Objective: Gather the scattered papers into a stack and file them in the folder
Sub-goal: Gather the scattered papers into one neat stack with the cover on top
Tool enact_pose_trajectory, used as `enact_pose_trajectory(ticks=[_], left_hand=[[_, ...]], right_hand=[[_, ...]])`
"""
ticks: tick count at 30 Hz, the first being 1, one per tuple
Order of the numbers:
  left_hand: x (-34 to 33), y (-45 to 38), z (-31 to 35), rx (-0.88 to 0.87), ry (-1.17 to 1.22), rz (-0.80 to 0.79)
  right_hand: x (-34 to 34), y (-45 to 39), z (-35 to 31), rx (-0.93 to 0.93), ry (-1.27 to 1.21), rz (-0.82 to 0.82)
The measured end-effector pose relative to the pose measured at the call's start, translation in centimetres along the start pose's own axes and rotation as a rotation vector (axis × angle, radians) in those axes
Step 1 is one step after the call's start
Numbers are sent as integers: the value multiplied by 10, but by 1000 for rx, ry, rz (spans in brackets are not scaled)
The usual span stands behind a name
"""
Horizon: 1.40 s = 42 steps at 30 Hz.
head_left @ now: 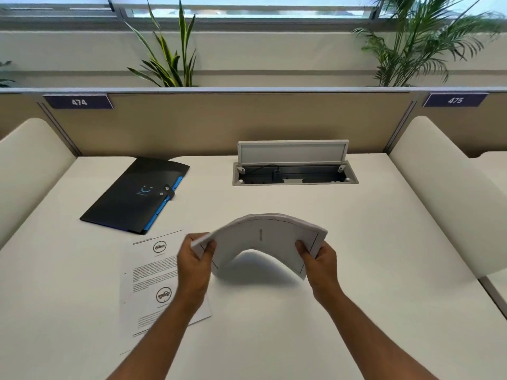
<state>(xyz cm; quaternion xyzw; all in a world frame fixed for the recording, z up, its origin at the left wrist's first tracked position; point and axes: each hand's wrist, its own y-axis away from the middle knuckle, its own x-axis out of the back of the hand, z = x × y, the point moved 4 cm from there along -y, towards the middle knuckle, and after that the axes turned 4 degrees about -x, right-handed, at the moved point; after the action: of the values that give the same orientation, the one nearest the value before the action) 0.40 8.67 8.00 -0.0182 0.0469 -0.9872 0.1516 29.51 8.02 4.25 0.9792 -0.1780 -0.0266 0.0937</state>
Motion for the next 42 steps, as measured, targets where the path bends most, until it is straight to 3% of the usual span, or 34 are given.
enact_pose_trajectory(ticks=[3,7,20,25,37,42], left_hand=[[-15,20,-16,43,-74,-54],[-23,22,-13,-35,-167,-104],[-8,22,-17,-27,-96,17],[-10,1,-18,72,-21,50],[-2,10,-34,145,-110,-11],[9,-5,-19,56,-239,31]], right_hand=[[-11,17,14,-14,11,-49],[-15,18,8,-12,15,37],[-4,15,1,112,-20,7],[-5,7,-4,90,-11,-21],[6,10,13,-39,13,-78],[13,-9,-13,45,125,5]])
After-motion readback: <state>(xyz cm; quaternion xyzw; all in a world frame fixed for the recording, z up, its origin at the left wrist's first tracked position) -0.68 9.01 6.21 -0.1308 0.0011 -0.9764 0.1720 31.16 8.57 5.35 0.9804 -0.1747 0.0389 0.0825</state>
